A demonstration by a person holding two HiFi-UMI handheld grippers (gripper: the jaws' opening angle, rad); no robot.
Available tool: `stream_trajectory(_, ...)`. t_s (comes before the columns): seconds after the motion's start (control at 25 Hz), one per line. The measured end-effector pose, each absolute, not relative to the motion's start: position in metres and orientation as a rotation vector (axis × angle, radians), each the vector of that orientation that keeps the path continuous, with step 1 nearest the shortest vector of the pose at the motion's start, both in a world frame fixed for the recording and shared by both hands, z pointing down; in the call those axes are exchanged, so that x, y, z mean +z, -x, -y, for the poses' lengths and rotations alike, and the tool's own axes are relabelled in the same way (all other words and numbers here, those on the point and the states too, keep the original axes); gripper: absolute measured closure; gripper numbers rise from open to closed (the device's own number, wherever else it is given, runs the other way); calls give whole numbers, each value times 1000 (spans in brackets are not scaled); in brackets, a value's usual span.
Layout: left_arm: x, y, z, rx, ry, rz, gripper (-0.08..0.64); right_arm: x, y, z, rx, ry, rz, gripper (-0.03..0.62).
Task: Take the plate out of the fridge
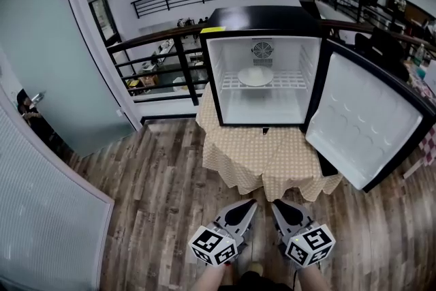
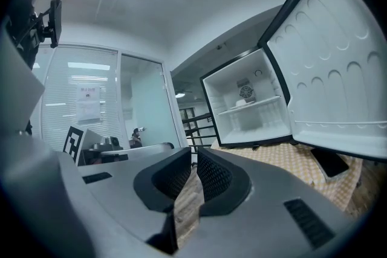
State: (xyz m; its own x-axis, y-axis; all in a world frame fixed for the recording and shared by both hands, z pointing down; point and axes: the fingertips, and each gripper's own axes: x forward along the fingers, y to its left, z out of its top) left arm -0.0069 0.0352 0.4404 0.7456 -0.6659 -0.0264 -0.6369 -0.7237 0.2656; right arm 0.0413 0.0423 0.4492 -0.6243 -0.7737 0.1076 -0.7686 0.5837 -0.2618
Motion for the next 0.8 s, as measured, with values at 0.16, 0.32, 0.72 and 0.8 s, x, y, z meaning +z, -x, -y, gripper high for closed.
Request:
stream_trajectory(0.16,440,0,-16,-184,-2706,1038,549,450,-48,-24,-437,1345,-2780,542)
stream_trajectory(0.32,444,-3,-6,-186,-2692,1047,549,452,-54,-12,-440,1359,-2775,543)
stream_trajectory(0.72,448,-4,9,-167,-2677,1063,549,455,-57,6,-475,1331,-2760,543)
stream_trajectory(0.8,453,-2,12,-156,-2665,1069,549,458,-57,10,-495,1334,-2754,543)
